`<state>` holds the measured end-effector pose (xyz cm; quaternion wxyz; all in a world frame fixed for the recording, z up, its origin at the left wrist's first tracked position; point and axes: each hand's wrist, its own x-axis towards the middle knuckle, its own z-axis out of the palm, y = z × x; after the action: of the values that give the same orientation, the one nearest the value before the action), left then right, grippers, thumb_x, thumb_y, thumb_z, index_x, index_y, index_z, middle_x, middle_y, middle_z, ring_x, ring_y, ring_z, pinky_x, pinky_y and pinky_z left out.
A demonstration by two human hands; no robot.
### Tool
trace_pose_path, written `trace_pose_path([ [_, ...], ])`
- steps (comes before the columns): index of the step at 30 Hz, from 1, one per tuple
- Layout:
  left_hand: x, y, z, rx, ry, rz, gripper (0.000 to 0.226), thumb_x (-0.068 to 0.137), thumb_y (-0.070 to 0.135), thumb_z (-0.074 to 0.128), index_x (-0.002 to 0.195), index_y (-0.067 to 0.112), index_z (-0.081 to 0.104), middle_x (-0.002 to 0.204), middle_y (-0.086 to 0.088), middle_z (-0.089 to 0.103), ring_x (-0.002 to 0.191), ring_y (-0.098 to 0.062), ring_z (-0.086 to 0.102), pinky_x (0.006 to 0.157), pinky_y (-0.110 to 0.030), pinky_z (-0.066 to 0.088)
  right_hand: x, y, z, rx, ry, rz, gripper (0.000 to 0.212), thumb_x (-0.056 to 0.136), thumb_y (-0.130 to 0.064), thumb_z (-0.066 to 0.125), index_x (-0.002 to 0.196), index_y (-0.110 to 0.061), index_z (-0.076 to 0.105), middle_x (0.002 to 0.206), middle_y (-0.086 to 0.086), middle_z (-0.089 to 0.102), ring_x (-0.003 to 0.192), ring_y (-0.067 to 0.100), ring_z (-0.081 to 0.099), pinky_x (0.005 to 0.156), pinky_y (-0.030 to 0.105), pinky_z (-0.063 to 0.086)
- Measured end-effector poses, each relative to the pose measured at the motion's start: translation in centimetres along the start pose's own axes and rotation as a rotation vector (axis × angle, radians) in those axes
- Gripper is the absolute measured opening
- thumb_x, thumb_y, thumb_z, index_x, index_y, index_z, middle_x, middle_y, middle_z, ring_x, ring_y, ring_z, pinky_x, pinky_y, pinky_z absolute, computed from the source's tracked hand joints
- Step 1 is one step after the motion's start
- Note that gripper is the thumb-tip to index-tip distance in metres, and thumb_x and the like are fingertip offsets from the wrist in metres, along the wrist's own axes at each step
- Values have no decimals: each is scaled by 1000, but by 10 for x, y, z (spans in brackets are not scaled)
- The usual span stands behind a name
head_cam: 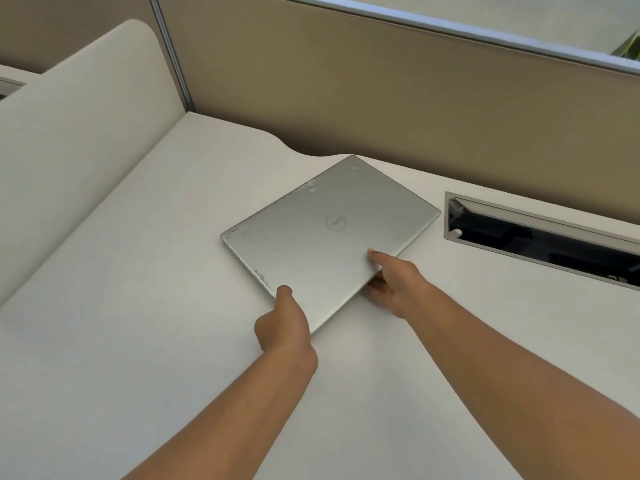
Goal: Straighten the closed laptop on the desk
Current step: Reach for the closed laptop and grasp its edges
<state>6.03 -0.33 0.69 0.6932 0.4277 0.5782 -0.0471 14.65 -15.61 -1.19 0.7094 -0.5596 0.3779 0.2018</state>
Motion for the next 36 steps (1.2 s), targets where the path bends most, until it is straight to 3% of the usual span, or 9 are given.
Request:
trace_pose_path([
  [5,1,-10,0,46,-31,31,36,84,24,64,60,13,39,60,-3,40,51,-20,30,50,-27,25,2,2,7,211,-46,-34,19,90,-7,67,109,-8,63,91,12,75,59,22,75,45,39,58],
  [10,1,-14,-10,3,-137,99,24,83,27,70,68,12,61,70,-1,66,65,-18,62,64,-30,46,-7,-4,-1,234,-108,-177,18,89,-3,66,106,-9,63,107,12,73,81,22,74,67,39,63],
  [13,8,-7,-22,-93,-295,90,11,88,24,69,90,13,70,90,-4,75,81,-19,71,74,-33,56,-27,-1,-11,219,-167,-195,24,88,1,66,108,-11,61,103,10,74,80,22,75,63,38,63],
  [16,16,1,-44,-169,-400,37,15,90,15,66,105,10,67,102,-8,75,89,-21,71,76,-34,56,-53,21,-31,237,-191,-164,31,87,3,66,114,-10,60,109,12,73,88,25,74,65,38,63],
  [19,19,-5,-80,22,-554,47,28,84,15,71,112,11,68,110,-9,76,96,-22,73,82,-35,55,-83,48,-60,284,-197,-128,44,85,3,66,127,-6,56,120,15,71,102,30,71,71,39,63],
  [22,11,-22,-115,230,-721,91,48,71,28,80,115,12,70,115,-8,76,100,-22,73,76,-29,59,-113,77,-93,316,-216,-118,54,79,0,67,132,-6,55,123,13,70,109,30,68,81,42,61],
  [24,2,-33,-130,319,-771,105,47,68,32,82,110,13,74,115,-8,76,103,-24,73,74,-27,60,-131,97,-113,341,-209,-118,57,78,0,66,134,-6,53,126,14,68,113,30,66,87,45,57],
  [28,-13,-59,-148,481,-804,134,46,71,36,80,111,12,73,111,-7,77,104,-24,72,86,-35,55,-160,134,-144,410,-154,-126,56,79,1,64,133,-6,53,125,12,69,111,28,67,86,42,58],
  [36,-26,-103,-157,525,-722,71,31,81,15,76,109,4,71,105,-10,79,99,-25,74,78,-30,61,-191,189,-175,458,-39,-160,50,80,3,62,128,-7,57,124,11,70,106,22,70,71,30,61],
])
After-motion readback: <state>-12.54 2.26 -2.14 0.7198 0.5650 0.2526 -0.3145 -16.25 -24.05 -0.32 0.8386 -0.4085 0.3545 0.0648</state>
